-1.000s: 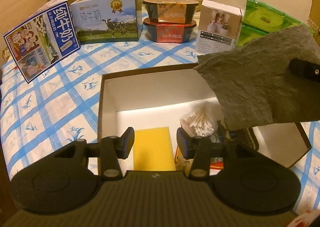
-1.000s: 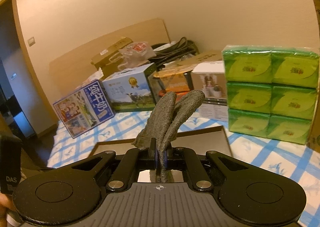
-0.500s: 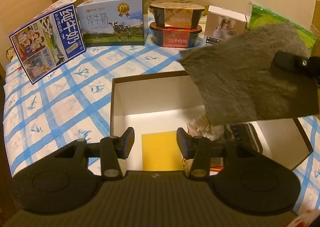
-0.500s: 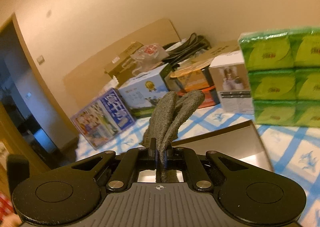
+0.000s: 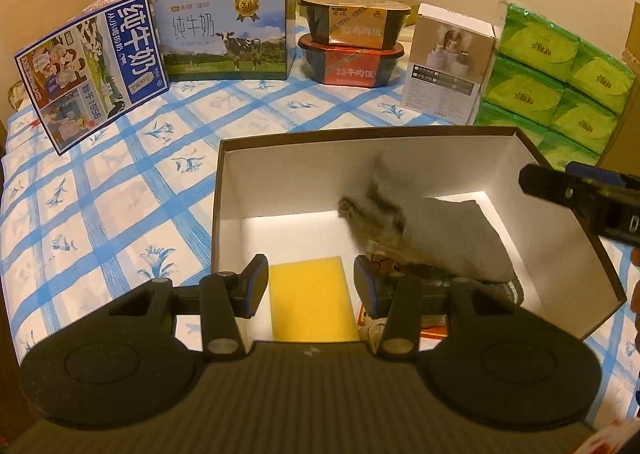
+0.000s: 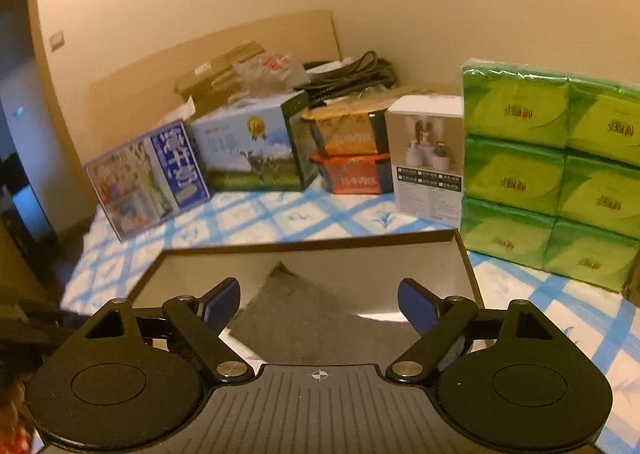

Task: Organize soft objects
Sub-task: 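Open the right tool to drop the grey cloth into the box, then move both open tools back to the blue towels and scrunchie, then close the left tool on the blue terry towel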

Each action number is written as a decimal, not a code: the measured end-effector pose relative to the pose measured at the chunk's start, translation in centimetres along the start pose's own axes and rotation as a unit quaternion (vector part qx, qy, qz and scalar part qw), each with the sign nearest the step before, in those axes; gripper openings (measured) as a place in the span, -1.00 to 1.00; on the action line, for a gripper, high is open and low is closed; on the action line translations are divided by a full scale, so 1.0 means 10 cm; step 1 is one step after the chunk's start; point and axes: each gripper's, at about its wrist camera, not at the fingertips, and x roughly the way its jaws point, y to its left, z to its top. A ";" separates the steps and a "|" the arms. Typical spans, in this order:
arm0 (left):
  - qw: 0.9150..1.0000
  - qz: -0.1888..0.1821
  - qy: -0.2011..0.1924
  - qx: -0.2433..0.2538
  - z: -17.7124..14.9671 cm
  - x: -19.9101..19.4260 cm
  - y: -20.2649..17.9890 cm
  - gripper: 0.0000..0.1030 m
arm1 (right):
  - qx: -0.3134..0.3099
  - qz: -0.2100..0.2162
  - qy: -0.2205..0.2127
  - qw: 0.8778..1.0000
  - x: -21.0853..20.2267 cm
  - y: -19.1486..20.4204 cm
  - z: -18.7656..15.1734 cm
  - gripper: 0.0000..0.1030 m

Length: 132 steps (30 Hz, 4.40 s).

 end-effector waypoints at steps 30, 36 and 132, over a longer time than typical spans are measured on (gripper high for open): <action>1.000 0.000 -0.022 -0.019 -0.37 -0.91 0.14 -0.12 | -0.034 -0.015 0.005 0.999 -0.91 0.13 -0.22 0.66; 0.999 0.008 -0.028 -0.034 -0.55 -1.29 0.22 -0.10 | -0.025 -0.012 -0.002 1.000 -1.27 0.18 -0.30 0.66; 0.993 -0.015 0.045 0.108 -2.70 -0.93 -0.82 -0.40 | 0.102 -0.052 0.192 0.975 -1.87 0.12 -2.22 0.66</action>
